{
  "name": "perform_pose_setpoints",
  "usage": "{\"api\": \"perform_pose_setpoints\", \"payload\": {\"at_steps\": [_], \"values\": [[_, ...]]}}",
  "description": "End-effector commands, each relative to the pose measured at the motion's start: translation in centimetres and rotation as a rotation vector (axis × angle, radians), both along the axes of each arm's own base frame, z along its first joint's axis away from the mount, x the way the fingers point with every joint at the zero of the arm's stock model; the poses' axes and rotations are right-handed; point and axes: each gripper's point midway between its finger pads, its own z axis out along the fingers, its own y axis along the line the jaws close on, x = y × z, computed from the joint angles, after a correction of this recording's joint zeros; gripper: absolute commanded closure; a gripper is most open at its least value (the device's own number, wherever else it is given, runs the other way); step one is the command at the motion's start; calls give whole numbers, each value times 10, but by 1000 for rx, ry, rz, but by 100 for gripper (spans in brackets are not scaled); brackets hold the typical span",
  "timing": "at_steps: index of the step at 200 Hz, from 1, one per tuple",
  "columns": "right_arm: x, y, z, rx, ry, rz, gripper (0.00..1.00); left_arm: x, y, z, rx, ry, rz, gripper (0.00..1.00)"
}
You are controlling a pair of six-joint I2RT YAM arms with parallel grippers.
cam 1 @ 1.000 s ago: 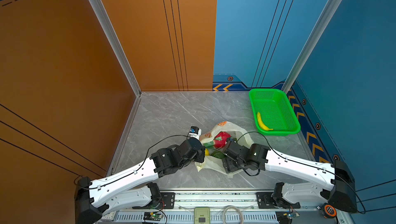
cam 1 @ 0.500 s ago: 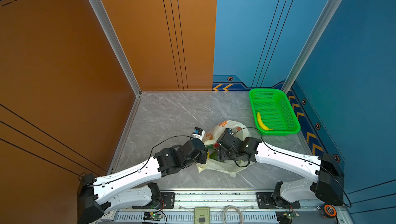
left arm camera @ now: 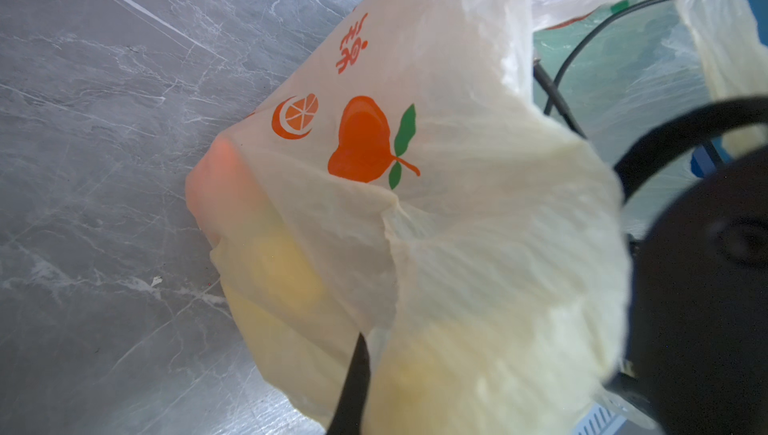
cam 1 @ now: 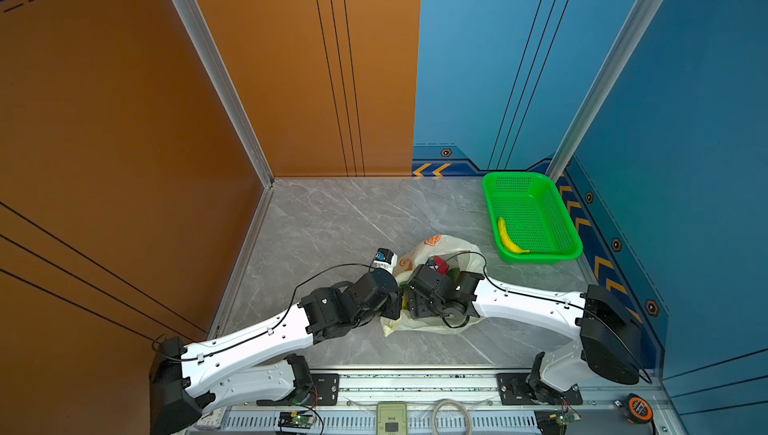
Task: Untie the knot of the plastic bag and take out the fruit
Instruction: 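Lower the open right gripper into the bag toward the dark green avocado, then grasp the dark green avocado with the right gripper and lift it out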
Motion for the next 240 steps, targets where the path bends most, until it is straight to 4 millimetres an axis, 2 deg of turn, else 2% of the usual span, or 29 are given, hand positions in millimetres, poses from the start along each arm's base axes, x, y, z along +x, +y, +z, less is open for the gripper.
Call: {"api": "perform_pose_setpoints", "payload": {"at_steps": [1,83,115,161,174,201,240], "values": [[10,5,1,-18,-27,38,10,-14,2,-18,47,55,-55,100],[9,0,-40,-85,30,60,6,-19,-3,-29,61,100,-73,100],[11,-1,-46,-91,29,61,15,-18,-4,-30,62,101,-72,100],[10,-1,-36,-71,11,72,41,-18,-3,-29,61,92,-63,100],[10,-1,-31,-57,4,72,46,-19,-4,-30,63,90,-64,100],[7,2,-11,-15,-12,75,51,-19,-3,-31,68,87,-61,100],[3,4,28,56,-56,68,52,-19,0,-32,74,71,-47,100]]}}
